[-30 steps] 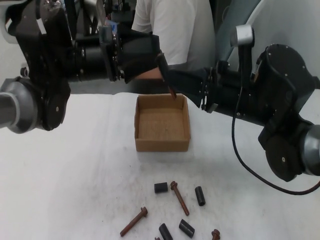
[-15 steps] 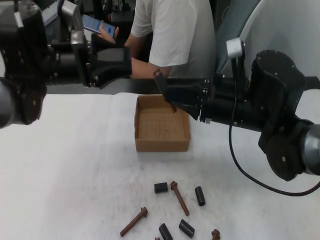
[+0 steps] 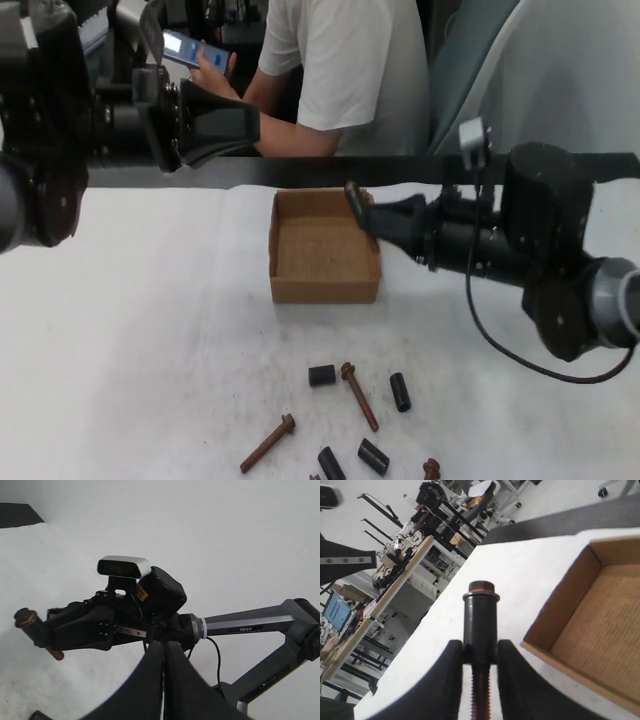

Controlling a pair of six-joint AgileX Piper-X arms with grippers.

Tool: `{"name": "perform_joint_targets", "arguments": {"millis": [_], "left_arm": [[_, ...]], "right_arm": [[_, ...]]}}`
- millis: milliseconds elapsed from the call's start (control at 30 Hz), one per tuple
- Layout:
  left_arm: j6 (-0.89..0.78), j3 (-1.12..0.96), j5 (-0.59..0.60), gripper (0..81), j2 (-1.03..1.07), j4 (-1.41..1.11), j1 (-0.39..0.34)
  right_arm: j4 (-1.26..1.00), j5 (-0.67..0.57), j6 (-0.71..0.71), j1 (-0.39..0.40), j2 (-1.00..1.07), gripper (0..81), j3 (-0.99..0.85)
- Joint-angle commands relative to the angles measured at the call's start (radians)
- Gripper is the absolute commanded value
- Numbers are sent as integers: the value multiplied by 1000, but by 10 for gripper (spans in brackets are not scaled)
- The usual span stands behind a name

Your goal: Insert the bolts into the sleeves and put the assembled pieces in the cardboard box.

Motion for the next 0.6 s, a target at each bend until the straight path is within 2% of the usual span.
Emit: {"name": "perform_joint_targets", "arguments": {"millis": [0,300,500,567], "left_arm": [[-1,-2,13,3,-24,-4,0],[-8,-2,34,3,-58,-4,-12],[-8,-2,36,3,-64,-4,-80],[-8,-2,36,3,-64,-4,-99]], "right_arm": [[2,-19,38,1,42,8,-37],[207,14,-76,1,64,8,-148],[540,60,-312,1,64,8,-261],[592,76,-343,1,64,8,-279]]}}
